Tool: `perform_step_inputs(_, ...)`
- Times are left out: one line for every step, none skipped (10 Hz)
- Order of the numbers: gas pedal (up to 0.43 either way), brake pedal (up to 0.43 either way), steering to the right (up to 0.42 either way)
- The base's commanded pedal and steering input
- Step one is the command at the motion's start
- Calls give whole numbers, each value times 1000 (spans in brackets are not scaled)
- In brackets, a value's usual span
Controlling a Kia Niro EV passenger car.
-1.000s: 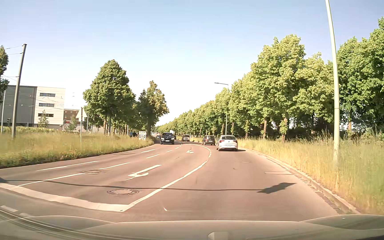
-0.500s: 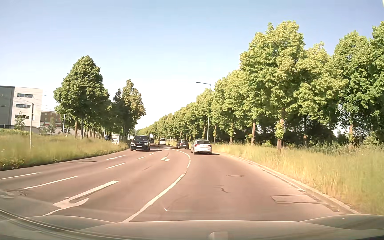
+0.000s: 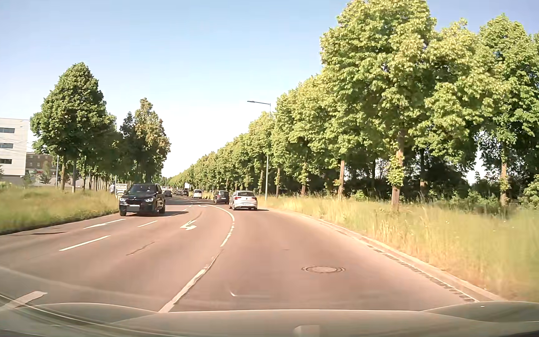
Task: Follow the waypoints while adhering to traffic rules and regulations
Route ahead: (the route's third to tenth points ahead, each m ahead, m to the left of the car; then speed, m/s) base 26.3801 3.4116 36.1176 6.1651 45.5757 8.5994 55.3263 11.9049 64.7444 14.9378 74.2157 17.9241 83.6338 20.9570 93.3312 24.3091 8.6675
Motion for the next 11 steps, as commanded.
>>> perform_step_inputs(209, 0, -5)
perform_step_inputs(220, 0, -6)
perform_step_inputs(228, 0, -5)
perform_step_inputs(228, 0, -7)
perform_step_inputs(220, 0, -6)
perform_step_inputs(209, 0, -13)
perform_step_inputs(150, 0, -26)
perform_step_inputs(130, 0, -35)
perform_step_inputs(130, 0, -51)
perform_step_inputs(130, 0, -59)
perform_step_inputs(130, 0, -59)
